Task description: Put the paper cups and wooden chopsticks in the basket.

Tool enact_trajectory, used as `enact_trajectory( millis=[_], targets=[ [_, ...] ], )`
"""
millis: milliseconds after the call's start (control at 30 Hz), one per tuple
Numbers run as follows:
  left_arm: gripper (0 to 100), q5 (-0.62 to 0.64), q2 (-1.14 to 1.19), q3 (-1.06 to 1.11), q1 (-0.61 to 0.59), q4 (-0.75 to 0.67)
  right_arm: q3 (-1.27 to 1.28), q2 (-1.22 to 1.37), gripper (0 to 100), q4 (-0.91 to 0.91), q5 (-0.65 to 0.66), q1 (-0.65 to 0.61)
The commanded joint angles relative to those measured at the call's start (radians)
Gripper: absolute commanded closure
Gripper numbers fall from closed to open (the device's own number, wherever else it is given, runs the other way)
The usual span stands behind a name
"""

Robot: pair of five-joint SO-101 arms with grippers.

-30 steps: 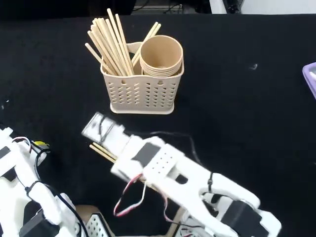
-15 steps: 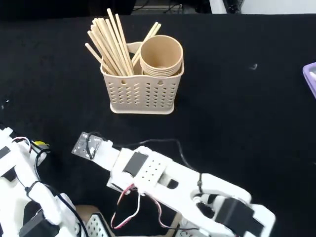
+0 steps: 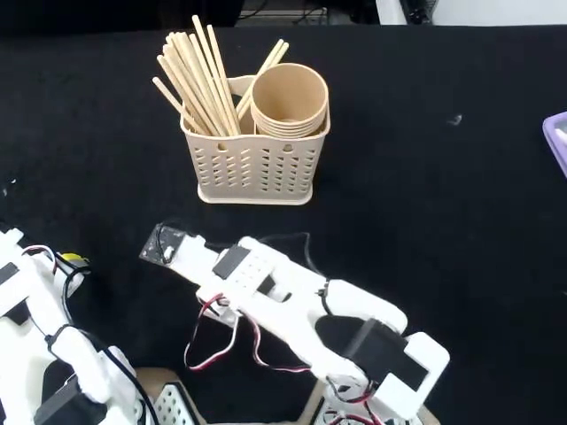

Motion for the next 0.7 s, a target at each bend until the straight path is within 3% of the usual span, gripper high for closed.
enact_trajectory(
  millis=[0,233,667],
  targets=[
    [71,0.000,-0.009,-0.008,0.007,-0.012,-0.019,-0.004,97.1,0.015,0.014,-0.041],
    [71,0.000,-0.009,-0.007,0.007,-0.012,-0.024,-0.108,98.8,0.041,0.018,0.000],
    [71,0.000,-0.009,-0.008,0.007,-0.012,-0.048,-0.765,98.8,0.190,0.075,0.198]
  ],
)
